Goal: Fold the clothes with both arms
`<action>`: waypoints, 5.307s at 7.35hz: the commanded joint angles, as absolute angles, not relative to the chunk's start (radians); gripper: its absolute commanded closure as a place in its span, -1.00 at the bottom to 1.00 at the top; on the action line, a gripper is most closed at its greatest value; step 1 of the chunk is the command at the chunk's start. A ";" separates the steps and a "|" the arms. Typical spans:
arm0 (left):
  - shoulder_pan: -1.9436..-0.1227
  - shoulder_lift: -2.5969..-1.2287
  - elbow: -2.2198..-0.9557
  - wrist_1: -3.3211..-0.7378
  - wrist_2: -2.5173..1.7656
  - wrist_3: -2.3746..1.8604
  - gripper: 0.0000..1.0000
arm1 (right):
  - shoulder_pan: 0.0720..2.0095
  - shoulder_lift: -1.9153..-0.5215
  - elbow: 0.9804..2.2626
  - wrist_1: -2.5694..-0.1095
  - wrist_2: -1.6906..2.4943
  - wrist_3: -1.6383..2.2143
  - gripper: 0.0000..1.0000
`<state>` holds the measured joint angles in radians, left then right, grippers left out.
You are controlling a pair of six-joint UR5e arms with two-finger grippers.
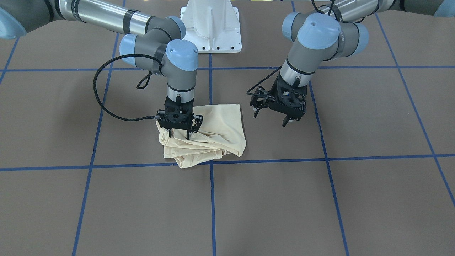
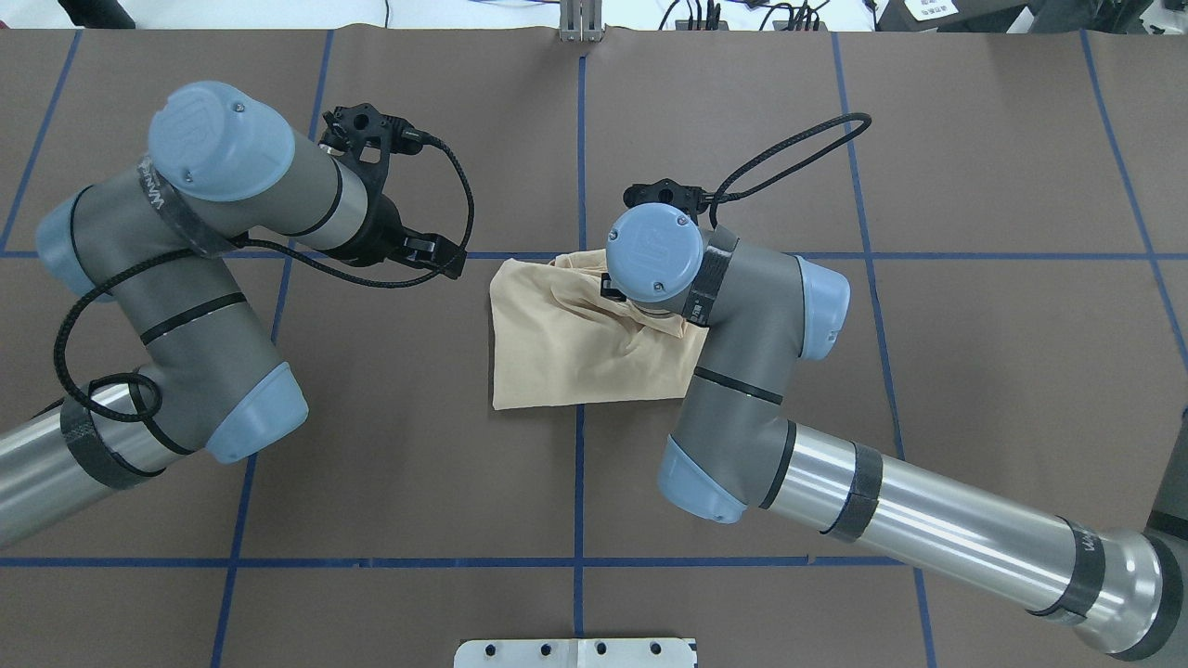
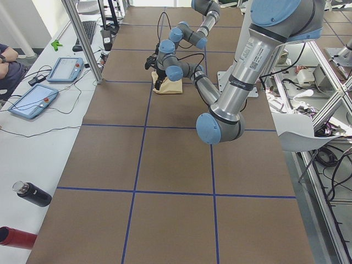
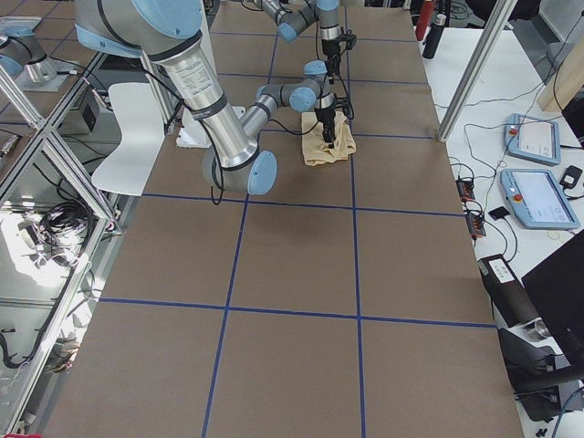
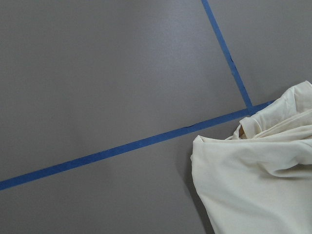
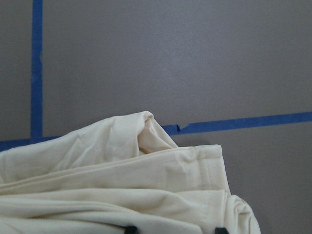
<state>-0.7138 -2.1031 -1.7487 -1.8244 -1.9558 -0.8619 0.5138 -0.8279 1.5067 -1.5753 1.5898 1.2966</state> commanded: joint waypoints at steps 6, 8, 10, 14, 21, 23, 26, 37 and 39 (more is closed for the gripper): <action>-0.712 -2.103 -1.749 -1.824 -1.956 -0.862 -1.00 | 0.615 -0.807 1.380 -1.399 1.545 1.164 1.00; -0.712 -2.103 -1.749 -1.825 -1.956 -0.862 -1.00 | 0.615 -0.760 1.249 -1.246 1.536 1.143 -0.99; -0.713 -2.095 -1.765 -1.825 -1.993 -0.861 -1.00 | 0.659 -0.724 1.261 -1.311 1.686 1.143 -1.00; -0.754 -2.026 -2.015 -1.543 -2.022 -0.717 -1.00 | 0.819 -0.935 1.658 -1.633 1.920 0.906 -1.00; -1.363 -1.681 -1.940 -1.485 -2.144 0.275 -1.00 | 1.383 -1.611 1.858 -1.651 2.219 -0.094 -1.00; -1.455 -1.658 -1.869 -1.489 -2.082 0.284 -1.00 | 1.501 -1.745 1.842 -1.652 2.258 -0.166 -1.00; -1.578 -1.533 -1.801 -1.564 -2.338 0.287 -1.00 | 1.597 -1.766 1.862 -1.663 2.272 -0.128 -1.00; -1.583 -1.460 -1.759 -1.592 -2.330 0.232 -1.00 | 1.591 -1.769 1.865 -1.647 2.276 -0.049 -1.00; -1.582 -1.460 -1.779 -1.592 -2.322 0.232 -1.00 | 1.591 -1.769 1.865 -1.647 2.276 -0.049 -1.00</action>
<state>-1.5828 -1.4613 -1.7691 -1.5916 -2.3269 0.2315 1.5911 -1.7687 1.8652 -1.6475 2.2764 -0.0494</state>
